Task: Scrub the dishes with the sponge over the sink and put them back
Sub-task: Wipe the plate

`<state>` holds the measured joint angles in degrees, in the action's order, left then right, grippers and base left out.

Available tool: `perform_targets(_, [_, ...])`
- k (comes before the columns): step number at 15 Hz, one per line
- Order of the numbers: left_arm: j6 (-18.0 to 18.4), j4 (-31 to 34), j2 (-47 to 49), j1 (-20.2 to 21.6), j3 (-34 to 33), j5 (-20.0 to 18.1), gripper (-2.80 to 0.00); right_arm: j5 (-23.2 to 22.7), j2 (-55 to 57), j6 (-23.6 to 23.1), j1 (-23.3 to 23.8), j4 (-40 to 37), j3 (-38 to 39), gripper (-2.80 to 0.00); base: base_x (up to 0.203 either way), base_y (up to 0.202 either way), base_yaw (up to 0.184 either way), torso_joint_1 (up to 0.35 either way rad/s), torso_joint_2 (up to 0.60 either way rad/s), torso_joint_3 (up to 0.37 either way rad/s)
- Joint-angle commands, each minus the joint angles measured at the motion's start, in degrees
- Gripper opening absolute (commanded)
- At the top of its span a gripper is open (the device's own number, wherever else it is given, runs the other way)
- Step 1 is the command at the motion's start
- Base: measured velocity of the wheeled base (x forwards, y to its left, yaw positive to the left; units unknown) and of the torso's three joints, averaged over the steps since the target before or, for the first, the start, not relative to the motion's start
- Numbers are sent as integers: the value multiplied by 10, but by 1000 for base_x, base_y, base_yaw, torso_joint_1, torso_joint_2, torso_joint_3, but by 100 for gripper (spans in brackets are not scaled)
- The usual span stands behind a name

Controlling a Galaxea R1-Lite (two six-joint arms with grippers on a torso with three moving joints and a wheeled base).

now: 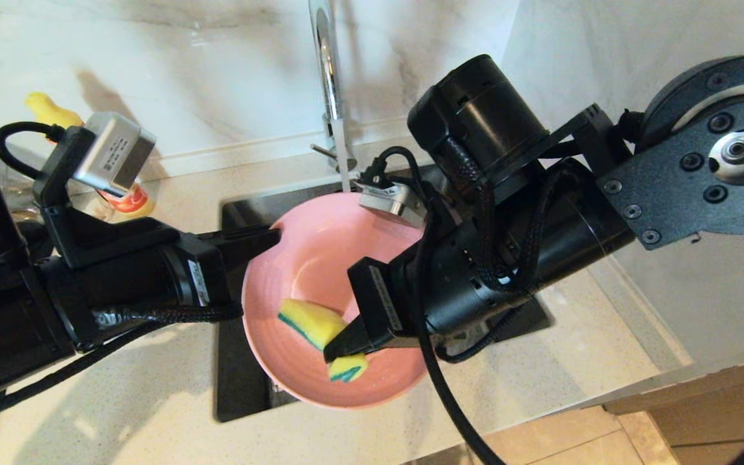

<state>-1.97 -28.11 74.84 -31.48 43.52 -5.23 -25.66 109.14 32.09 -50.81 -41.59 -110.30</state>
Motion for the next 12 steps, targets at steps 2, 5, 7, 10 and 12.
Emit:
perform_targets(2, [-1, -2, -3, 0, 2, 0, -280, -2, -14, 2, 30, 2, -3, -280, 0, 0, 0, 0, 0, 0])
perform_targets(5, [-1, -2, -4, 0, -3, 0, -280, -3, -26, 1, 52, 5, -4, -280, 0, 0, 0, 0, 0, 0])
perform_targets(7, [-1, -1, -7, 0, -5, 0, -280, -3, -30, 2, 65, 6, -4, -280, 0, 0, 0, 0, 0, 0])
perform_targets(10, [-1, -1, -8, 0, -5, 0, -280, -3, -38, 2, 78, 6, -4, -280, 0, 0, 0, 0, 0, 0])
perform_targets(12, [-1, -2, -9, 0, -5, 0, -280, -3, -44, 2, 89, 6, -4, -280, 0, 0, 0, 0, 0, 0])
